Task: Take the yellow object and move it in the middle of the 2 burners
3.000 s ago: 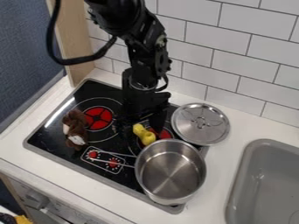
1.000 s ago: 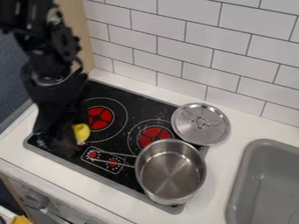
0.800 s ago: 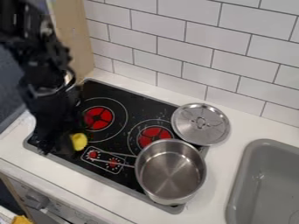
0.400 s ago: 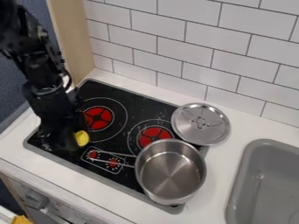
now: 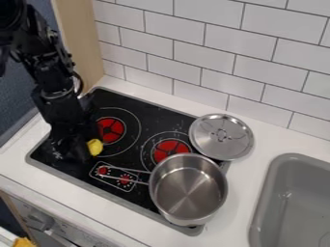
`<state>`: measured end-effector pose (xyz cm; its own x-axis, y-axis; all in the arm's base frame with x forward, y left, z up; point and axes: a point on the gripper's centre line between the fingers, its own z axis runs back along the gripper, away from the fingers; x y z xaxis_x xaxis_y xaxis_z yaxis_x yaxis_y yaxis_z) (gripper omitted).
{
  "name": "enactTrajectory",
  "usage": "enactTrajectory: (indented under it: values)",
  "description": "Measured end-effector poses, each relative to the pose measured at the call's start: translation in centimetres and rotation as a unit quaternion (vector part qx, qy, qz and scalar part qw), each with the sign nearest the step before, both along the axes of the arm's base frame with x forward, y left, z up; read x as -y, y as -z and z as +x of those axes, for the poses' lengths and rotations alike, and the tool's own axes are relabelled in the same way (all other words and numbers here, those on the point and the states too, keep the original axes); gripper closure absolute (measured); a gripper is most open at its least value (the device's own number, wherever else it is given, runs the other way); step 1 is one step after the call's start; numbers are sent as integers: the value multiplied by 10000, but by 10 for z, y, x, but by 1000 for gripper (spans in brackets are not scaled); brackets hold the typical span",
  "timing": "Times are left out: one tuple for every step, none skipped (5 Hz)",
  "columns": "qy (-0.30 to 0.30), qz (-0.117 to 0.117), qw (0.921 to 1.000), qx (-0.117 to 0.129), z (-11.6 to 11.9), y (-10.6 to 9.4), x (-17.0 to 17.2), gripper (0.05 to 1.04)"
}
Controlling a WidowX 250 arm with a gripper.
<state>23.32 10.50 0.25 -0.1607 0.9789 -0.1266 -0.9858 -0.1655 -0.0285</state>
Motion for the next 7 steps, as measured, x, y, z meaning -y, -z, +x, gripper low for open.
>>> enactTrajectory:
  values:
    - [-19,-21,10000,65,11,-2,-10,680]
    - [-15,-123,9999,78,25,0,-23,680]
    - [105,-147,9998,115,42,-1,-32,680]
    - [280,-204,9993,107,60,6,-40,680]
    - [564,-119,9983,61,79,10,-34,680]
    - [885,-84,9959,149,93,3,-23,680]
    - [948,-115,9953,177,96,3,-17,680]
